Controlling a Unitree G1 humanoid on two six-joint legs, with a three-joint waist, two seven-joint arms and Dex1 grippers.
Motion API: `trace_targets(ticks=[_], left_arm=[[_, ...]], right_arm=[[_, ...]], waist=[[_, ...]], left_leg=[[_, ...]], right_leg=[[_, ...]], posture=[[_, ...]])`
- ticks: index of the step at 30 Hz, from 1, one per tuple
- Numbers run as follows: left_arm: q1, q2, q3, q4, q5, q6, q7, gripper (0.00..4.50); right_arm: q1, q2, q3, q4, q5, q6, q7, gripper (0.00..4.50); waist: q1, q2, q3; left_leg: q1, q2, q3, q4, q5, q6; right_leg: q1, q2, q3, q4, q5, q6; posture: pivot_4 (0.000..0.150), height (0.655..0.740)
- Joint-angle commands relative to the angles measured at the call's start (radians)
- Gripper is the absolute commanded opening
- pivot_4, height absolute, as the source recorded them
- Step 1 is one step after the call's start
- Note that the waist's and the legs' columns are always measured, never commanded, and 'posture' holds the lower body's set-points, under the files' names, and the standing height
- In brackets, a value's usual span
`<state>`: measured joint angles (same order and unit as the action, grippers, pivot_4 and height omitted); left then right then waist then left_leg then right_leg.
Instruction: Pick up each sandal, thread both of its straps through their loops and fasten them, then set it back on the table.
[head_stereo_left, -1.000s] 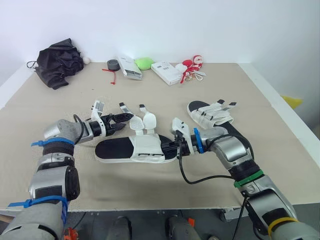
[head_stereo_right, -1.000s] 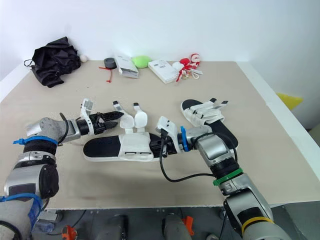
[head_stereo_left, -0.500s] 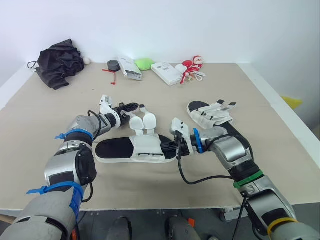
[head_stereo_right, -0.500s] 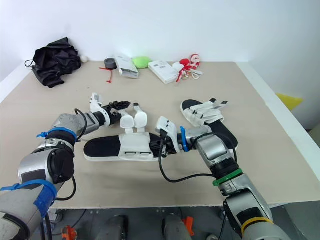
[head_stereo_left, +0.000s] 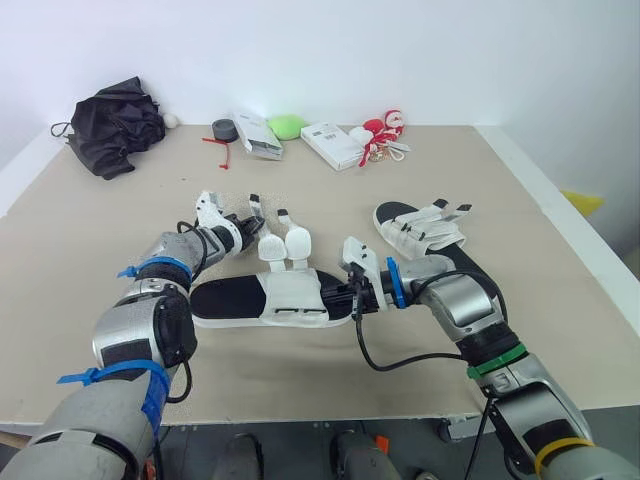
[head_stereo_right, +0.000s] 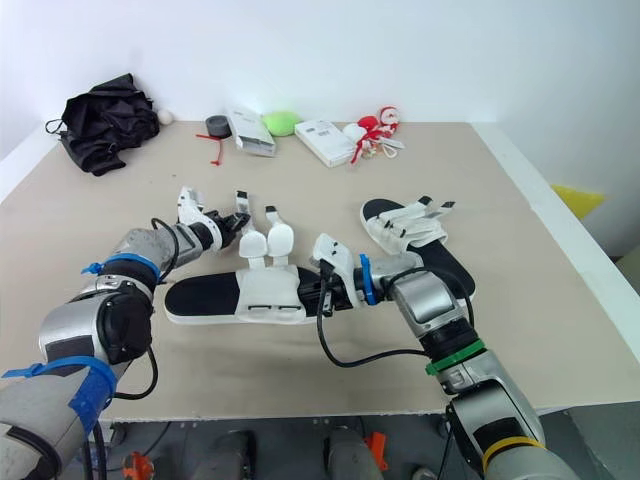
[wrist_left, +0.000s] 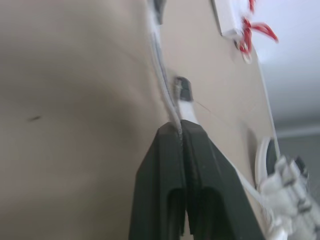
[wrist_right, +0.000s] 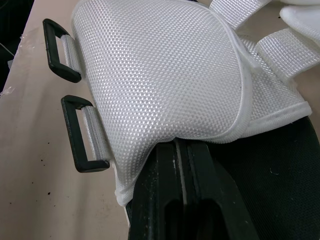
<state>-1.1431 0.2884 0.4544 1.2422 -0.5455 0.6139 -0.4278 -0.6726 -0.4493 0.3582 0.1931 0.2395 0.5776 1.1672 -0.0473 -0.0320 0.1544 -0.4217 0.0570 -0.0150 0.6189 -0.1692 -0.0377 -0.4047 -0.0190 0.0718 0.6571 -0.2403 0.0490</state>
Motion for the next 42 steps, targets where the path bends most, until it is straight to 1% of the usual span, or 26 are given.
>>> trace_targets(ticks=[1,2,3,5,9,11,12,15,18,20,21,23,24,26,27,31,32,34,37,38,39,40,41,42], left_arm=[[0.035,-0.021,-0.086,-0.274,-0.011,-0.013,-0.267,0.04],[0.057,-0.026,-0.102,-0.338,-0.023,0.001,-0.31,0.04],[0.117,-0.031,-0.133,-0.485,-0.053,0.012,-0.37,0.04],[0.231,-0.035,-0.199,-0.74,-0.073,-0.017,-0.455,0.04],[0.379,-0.017,-0.259,-1.028,-0.107,-0.069,-0.585,0.04],[0.447,0.002,-0.296,-1.139,-0.095,-0.109,-0.631,0.04],[0.483,0.017,-0.325,-1.181,-0.063,-0.153,-0.656,0.04],[0.59,0.082,-0.433,-1.253,0.085,-0.394,-0.784,0.04],[0.621,0.104,-0.464,-1.257,0.14,-0.541,-0.839,0.04],[0.636,0.12,-0.475,-1.23,0.179,-0.675,-0.871,0.04],[0.639,0.122,-0.474,-1.21,0.192,-0.734,-0.881,0.04],[0.639,0.122,-0.467,-1.169,0.202,-0.827,-0.894,0.04],[0.637,0.125,-0.466,-1.145,0.198,-0.856,-0.902,0.45],[0.635,0.135,-0.467,-1.105,0.196,-0.916,-0.922,0.7],[0.634,0.139,-0.469,-1.093,0.195,-0.934,-0.928,1.3],[0.647,0.168,-0.478,-1.087,0.18,-1.001,-0.97,2.8],[0.657,0.184,-0.481,-1.099,0.166,-0.987,-0.987,3.06],[0.677,0.213,-0.486,-1.123,0.138,-0.944,-1.011,3.92],[0.734,0.286,-0.478,-1.199,0.074,-0.789,-1.025,3.92],[0.766,0.342,-0.474,-1.25,0.026,-0.635,-1.008,3.92],[0.787,0.382,-0.472,-1.288,-0.008,-0.524,-0.993,3.92],[0.806,0.425,-0.461,-1.339,-0.098,-0.353,-0.952,3.92],[0.809,0.463,-0.446,-1.382,-0.222,-0.154,-0.894,3.92],[0.803,0.48,-0.43,-1.406,-0.333,-0.006,-0.836,3.92]], right_arm=[[0.055,-0.014,0.062,0.035,-0.046,0.046,0.0,0.0],[0.056,-0.016,0.061,0.034,-0.046,0.046,0.001,0.0],[0.056,-0.017,0.061,0.034,-0.046,0.045,0.004,0.0],[0.055,-0.02,0.061,0.037,-0.047,0.042,0.01,0.0],[0.049,-0.019,0.061,0.045,-0.049,0.037,0.017,0.0],[0.047,-0.019,0.062,0.048,-0.05,0.034,0.022,0.0],[0.046,-0.018,0.064,0.049,-0.05,0.031,0.026,0.0],[0.042,-0.016,0.074,0.053,-0.056,0.025,0.036,0.0],[0.033,-0.013,0.076,0.064,-0.06,0.021,0.039,0.0],[0.029,-0.013,0.077,0.07,-0.062,0.019,0.045,0.0],[0.028,-0.014,0.077,0.072,-0.063,0.017,0.049,0.0],[0.027,-0.016,0.079,0.074,-0.065,0.014,0.053,0.0],[0.027,-0.016,0.08,0.077,-0.066,0.013,0.054,0.0],[0.026,-0.015,0.081,0.08,-0.069,0.011,0.057,0.0],[0.026,-0.016,0.081,0.081,-0.069,0.011,0.058,0.0],[0.025,-0.019,0.083,0.08,-0.071,0.011,0.062,0.0],[0.025,-0.019,0.083,0.08,-0.071,0.012,0.064,0.0],[0.024,-0.022,0.084,0.082,-0.071,0.01,0.065,0.0],[0.019,-0.023,0.084,0.086,-0.073,0.009,0.068,0.0],[0.017,-0.024,0.084,0.087,-0.072,0.009,0.069,0.0],[0.016,-0.025,0.084,0.088,-0.072,0.009,0.07,0.0],[0.015,-0.026,0.085,0.09,-0.071,0.007,0.071,0.0],[0.014,-0.026,0.086,0.092,-0.072,0.006,0.072,0.0],[0.014,-0.025,0.087,0.094,-0.073,0.005,0.072,0.0]], waist=[[0.0,0.0,0.0],[0.0,0.0,0.0],[-0.001,0.0,0.0],[-0.001,0.0,0.0],[-0.002,0.001,0.0],[-0.001,0.001,0.0],[-0.001,0.001,0.0],[-0.001,0.001,0.0],[0.0,0.002,-0.001],[0.001,0.001,-0.001],[0.001,0.001,-0.001],[0.001,0.002,-0.001],[0.002,0.002,-0.001],[0.002,0.002,-0.001],[0.002,0.002,-0.001],[0.002,0.002,-0.001],[0.002,0.002,-0.001],[0.001,0.002,-0.001],[0.0,0.002,-0.001],[0.0,0.002,-0.001],[-0.001,0.002,-0.001],[-0.001,0.002,0.0],[-0.001,0.002,0.0],[0.0,0.002,0.0]], left_leg=[[0.0,0.0,0.0,0.0,0.0,-0.001],[-0.001,0.0,0.0,0.0,0.0,-0.003],[-0.001,0.0,0.0,0.0,0.0,-0.003],[-0.001,0.0,0.0,-0.001,-0.001,-0.004],[0.0,0.0,0.001,-0.002,-0.002,-0.005],[0.0,0.001,0.001,-0.001,-0.003,-0.007],[0.0,0.001,0.001,-0.001,-0.003,-0.008],[0.0,0.001,0.001,0.0,-0.003,-0.007],[0.002,0.001,0.001,0.0,-0.003,-0.007],[0.003,0.001,0.002,-0.001,-0.003,-0.007],[0.002,0.001,0.002,0.0,-0.003,-0.007],[0.002,0.001,0.002,0.0,-0.003,-0.007],[0.002,0.001,0.002,0.0,-0.003,-0.007],[0.002,0.001,0.002,0.0,-0.003,-0.007],[0.002,0.001,0.002,0.0,-0.003,-0.006],[0.002,0.001,0.002,0.0,-0.003,-0.006],[0.002,0.001,0.002,0.0,-0.003,-0.005],[0.002,0.002,0.002,0.0,-0.004,-0.005],[0.002,0.002,0.002,-0.001,-0.004,-0.004],[0.002,0.003,0.002,-0.001,-0.004,-0.004],[0.002,0.003,0.002,-0.001,-0.004,-0.004],[0.001,0.003,0.002,-0.001,-0.005,-0.004],[0.002,0.004,0.002,-0.001,-0.005,-0.003],[0.001,0.004,0.002,-0.001,-0.005,-0.003]], right_leg=[[0.0,0.0,0.0,0.0,0.0,0.0],[0.0,0.0,0.0,0.0,0.0,0.0],[0.0,0.0,0.0,0.0,-0.001,0.0],[-0.001,0.0,0.0,0.0,-0.002,0.0],[-0.001,0.0,0.002,0.0,-0.003,0.0],[0.0,0.0,0.002,0.0,-0.004,0.0],[0.0,0.0,0.002,-0.001,-0.004,0.0],[0.001,0.0,0.002,-0.001,-0.004,-0.001],[0.002,0.0,0.002,-0.001,-0.004,-0.001],[0.002,0.0,0.003,-0.001,-0.005,-0.002],[0.002,0.0,0.003,-0.001,-0.007,-0.007],[0.002,0.0,0.003,-0.001,-0.007,-0.007],[0.002,0.0,0.003,-0.001,-0.007,-0.007],[0.002,0.0,0.003,-0.001,-0.007,-0.007],[0.002,0.0,0.003,-0.001,-0.007,-0.006],[0.002,0.0,0.003,-0.001,-0.007,-0.004],[0.002,0.0,0.003,-0.001,-0.007,-0.004],[0.002,0.0,0.003,-0.001,-0.007,-0.005],[0.001,0.0,0.003,-0.001,-0.008,-0.005],[0.001,0.001,0.003,-0.001,-0.008,-0.005],[0.001,0.001,0.003,-0.001,-0.008,-0.005],[0.001,0.001,0.003,0.0,-0.008,-0.006],[0.0,0.001,0.003,0.0,-0.009,-0.006],[0.0,0.001,0.002,0.001,-0.011,-0.008]], posture=[[0.15,0.738],[0.15,0.738],[0.15,0.738],[0.15,0.738],[0.15,0.738],[0.15,0.738],[0.15,0.738],[0.15,0.738],[0.15,0.738],[0.15,0.738],[0.15,0.738],[0.15,0.738],[0.15,0.738],[0.15,0.738],[0.15,0.738],[0.15,0.738],[0.15,0.738],[0.15,0.738],[0.15,0.738],[0.15,0.738],[0.15,0.738],[0.15,0.738],[0.15,0.738],[0.15,0.738]])
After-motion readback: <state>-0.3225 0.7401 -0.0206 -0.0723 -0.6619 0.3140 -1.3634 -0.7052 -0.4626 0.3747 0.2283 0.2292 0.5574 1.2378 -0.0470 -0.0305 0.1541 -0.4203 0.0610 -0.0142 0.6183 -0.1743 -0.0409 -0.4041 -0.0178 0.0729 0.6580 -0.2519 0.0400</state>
